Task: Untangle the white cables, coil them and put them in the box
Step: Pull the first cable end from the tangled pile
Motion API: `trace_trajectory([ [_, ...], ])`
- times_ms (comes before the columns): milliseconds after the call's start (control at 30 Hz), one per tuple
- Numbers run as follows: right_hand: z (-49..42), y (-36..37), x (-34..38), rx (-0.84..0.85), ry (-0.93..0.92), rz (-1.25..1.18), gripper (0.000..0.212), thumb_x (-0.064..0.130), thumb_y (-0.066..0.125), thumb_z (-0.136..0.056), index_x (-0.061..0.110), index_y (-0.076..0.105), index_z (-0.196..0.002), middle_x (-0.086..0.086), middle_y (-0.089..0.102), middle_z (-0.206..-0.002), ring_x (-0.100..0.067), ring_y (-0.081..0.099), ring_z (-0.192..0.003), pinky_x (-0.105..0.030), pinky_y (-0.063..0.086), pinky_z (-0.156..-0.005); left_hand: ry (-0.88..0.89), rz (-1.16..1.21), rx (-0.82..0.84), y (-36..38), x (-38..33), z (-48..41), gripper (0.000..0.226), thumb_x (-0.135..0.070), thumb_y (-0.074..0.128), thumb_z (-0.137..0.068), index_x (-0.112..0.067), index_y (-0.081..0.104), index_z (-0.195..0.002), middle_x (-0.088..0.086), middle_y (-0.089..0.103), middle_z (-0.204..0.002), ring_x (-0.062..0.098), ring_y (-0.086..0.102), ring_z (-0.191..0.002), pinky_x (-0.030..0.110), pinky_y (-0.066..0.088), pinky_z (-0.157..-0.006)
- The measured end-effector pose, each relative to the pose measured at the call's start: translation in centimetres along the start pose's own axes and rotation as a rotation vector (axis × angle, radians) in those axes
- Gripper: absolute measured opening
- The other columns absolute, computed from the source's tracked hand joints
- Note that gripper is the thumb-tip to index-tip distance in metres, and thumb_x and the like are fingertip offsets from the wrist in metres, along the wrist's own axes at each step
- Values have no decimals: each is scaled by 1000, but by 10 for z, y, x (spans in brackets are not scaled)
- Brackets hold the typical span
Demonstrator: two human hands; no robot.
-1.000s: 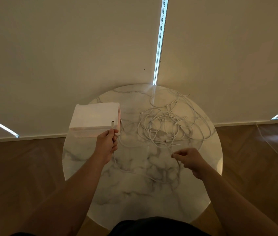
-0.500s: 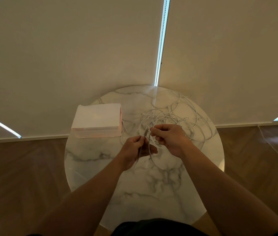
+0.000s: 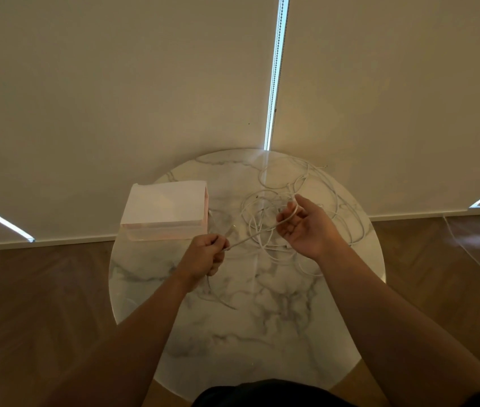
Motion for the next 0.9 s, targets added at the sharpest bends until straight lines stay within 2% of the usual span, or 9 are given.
trace_trajectory([
  [100,-1,3,-4,-5,19,1,25,29,57,-95,13,57,-76,-3,66,-66,-19,66,-64,-33,55,-68,-48,10,92,-13,-7,2,32,-15,41,-104,-9,52,-74,-4,28,-52,7,19,-43,16,14,-40],
  [200,-5,-1,-8,-59,22,4,23,29,54,-98,11,58,-84,-2,62,-56,-17,64,-52,-31,58,-57,-109,27,173,-23,-12,3,35,-12,40,-103,-10,52,-70,-3,27,-51,7,19,-43,17,12,-40],
  [300,-7,-8,-9,-105,-25,200,19,24,50,-101,11,63,-102,-2,50,-48,-16,55,-42,-30,56,-50,-138,22,190,-28,-9,3,43,-10,40,-102,-15,55,-62,-2,26,-52,7,18,-43,17,11,-41],
  [433,-1,-4,10,135,-133,51,19,5,43,-99,4,62,-98,-5,58,-64,-15,57,-55,-30,56,-58,-136,79,142,-38,7,3,48,-13,40,-102,-19,53,-56,-3,23,-52,8,16,-43,17,10,-42],
  [500,-3,-12,13,99,-69,61,18,11,43,-98,6,59,-96,-3,51,-58,-14,47,-47,-28,51,-52,-139,100,140,-42,13,4,49,-13,40,-102,-19,54,-55,-3,24,-52,8,16,-43,18,9,-43],
  [600,-9,-27,9,-43,-83,281,23,23,40,-105,8,57,-108,-1,31,-47,-14,31,-38,-31,50,-49,-147,116,127,-42,16,3,43,-12,40,-101,-15,51,-60,-3,23,-51,7,16,-42,19,8,-44],
  [700,-4,-29,21,-40,-237,366,18,11,45,-102,9,61,-111,-5,43,-52,-19,46,-45,-38,56,-60,-145,160,93,-50,21,0,39,-12,40,-101,-12,51,-63,-2,22,-53,8,16,-42,20,8,-44],
  [767,-2,-36,28,-55,-204,284,17,12,50,-98,4,65,-96,-9,56,-61,-24,62,-57,-42,59,-68,-138,236,42,-60,23,-2,40,-12,39,-101,-13,54,-63,-3,23,-53,9,17,-42,20,9,-43],
  [900,-5,-72,6,-251,-27,294,31,18,48,-101,-1,60,-80,-18,68,-68,-31,70,-67,-38,60,-57,-115,375,-52,-68,17,-6,30,-13,35,-103,-10,48,-76,-5,24,-50,6,19,-39,20,8,-43],
])
Point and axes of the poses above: each hand's wrist, its own z-axis away from the middle knuckle, its own y-axis out of the palm, x = y × z, the point moved 5 cm from there along -z, towards the middle knuckle
